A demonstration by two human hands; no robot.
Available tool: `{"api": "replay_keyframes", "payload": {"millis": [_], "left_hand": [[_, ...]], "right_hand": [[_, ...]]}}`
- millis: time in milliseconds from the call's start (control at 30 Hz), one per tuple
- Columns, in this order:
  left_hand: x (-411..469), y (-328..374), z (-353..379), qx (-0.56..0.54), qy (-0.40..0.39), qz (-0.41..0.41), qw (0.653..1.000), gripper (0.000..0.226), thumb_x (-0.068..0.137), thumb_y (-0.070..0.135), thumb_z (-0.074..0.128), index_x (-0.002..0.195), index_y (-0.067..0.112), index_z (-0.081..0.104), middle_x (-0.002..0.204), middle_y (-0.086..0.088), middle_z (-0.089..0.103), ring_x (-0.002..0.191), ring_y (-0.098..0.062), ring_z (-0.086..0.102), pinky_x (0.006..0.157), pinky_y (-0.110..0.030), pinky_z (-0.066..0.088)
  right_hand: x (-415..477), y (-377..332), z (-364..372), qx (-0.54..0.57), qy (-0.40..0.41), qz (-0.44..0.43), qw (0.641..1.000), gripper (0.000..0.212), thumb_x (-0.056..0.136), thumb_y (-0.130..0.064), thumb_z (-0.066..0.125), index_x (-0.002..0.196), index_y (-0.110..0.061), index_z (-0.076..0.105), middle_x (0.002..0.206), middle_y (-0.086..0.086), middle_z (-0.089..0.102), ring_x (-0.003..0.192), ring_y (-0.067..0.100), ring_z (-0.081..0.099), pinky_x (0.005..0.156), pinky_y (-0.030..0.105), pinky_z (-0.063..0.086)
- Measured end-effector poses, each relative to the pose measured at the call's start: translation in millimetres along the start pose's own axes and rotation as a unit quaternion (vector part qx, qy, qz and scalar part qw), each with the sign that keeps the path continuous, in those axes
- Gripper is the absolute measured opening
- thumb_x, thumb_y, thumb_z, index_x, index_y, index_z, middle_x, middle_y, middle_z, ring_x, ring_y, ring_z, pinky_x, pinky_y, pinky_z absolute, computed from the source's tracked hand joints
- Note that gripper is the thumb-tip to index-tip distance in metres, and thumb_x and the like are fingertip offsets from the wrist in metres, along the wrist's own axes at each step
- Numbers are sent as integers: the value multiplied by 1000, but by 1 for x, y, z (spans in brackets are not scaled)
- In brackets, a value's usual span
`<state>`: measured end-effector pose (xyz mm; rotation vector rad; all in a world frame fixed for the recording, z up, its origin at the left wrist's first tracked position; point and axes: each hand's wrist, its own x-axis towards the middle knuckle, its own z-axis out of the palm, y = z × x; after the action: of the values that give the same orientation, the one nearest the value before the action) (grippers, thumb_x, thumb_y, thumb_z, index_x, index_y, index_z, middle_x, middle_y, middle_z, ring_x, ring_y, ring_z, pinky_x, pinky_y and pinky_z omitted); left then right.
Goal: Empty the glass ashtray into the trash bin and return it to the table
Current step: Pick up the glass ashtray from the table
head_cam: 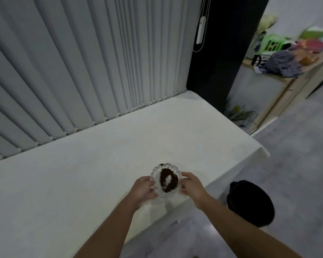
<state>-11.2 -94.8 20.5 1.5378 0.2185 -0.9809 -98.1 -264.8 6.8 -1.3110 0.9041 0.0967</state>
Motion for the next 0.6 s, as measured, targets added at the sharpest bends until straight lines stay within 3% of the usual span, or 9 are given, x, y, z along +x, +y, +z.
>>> {"api": "replay_keyframes", "payload": {"millis": [133,267,400,533,600], "left_hand": [[9,19,68,62,-63,-3,996,14,93,1,50,101,5,61,100,-17,64,90,-32,62,92,-48,54],[19,30,153,113,-117,-6,987,17,92,-1,50,98,5,64,96,-14,69,87,-29,66,93,-46,56],[33,21,250,144,-153,-19,977,21,93,0,50,83,10,65,80,-6,69,68,-18,67,63,-28,62],[51,-5,343,182,-197,-43,963,22,93,0,49,81,13,62,78,-5,66,62,-14,65,64,-27,59],[61,-21,382,193,-203,-56,958,19,92,-1,51,85,10,64,76,-6,66,54,-11,66,56,-23,60]], "right_hand": [[-9,6,-75,179,-2,33,983,19,89,-3,56,103,-9,68,85,9,71,74,23,64,73,35,56],[-15,17,-153,273,23,32,961,15,94,-10,54,102,-8,66,92,9,65,77,20,62,72,32,53],[-24,30,-237,352,64,20,933,19,94,-18,54,95,-16,73,77,2,73,64,16,69,56,28,56],[-23,54,-314,403,74,21,912,26,96,-21,52,119,-26,64,119,14,67,96,36,70,69,42,61],[-19,67,-346,415,82,21,906,29,99,-14,47,120,-28,61,124,16,63,94,37,72,68,43,61]]}}
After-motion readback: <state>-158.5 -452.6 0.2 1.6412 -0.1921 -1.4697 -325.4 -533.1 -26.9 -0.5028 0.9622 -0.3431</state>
